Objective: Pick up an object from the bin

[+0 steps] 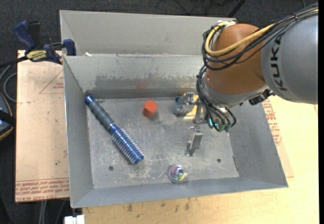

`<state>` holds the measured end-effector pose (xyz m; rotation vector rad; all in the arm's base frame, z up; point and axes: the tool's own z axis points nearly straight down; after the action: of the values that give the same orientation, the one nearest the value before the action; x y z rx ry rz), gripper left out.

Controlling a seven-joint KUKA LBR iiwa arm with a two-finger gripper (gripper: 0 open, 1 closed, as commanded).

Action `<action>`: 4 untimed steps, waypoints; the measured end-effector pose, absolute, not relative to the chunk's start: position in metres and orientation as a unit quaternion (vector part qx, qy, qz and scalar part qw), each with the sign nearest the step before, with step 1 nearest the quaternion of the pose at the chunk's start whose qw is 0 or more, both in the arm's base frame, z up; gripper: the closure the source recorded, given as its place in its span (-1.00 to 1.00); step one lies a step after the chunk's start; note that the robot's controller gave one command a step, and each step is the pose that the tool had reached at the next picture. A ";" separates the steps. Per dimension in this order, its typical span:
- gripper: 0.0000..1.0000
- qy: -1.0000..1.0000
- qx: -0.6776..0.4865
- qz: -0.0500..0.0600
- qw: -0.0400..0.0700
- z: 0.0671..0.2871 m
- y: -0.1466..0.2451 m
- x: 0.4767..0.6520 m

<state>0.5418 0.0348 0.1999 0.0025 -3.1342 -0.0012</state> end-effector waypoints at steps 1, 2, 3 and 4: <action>-1.00 -0.997 0.077 -0.001 -0.010 0.074 0.045 0.485; -1.00 -0.999 0.036 -0.003 -0.010 0.075 0.035 0.487; -1.00 -0.991 0.134 -0.003 -0.013 0.076 0.028 0.490; -1.00 -0.951 0.308 0.001 -0.012 0.076 0.043 0.486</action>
Offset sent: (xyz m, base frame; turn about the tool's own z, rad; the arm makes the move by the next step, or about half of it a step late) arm -0.0627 0.0090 -0.1299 -0.1572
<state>0.4856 0.0426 0.0760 0.9736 -3.0114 0.0020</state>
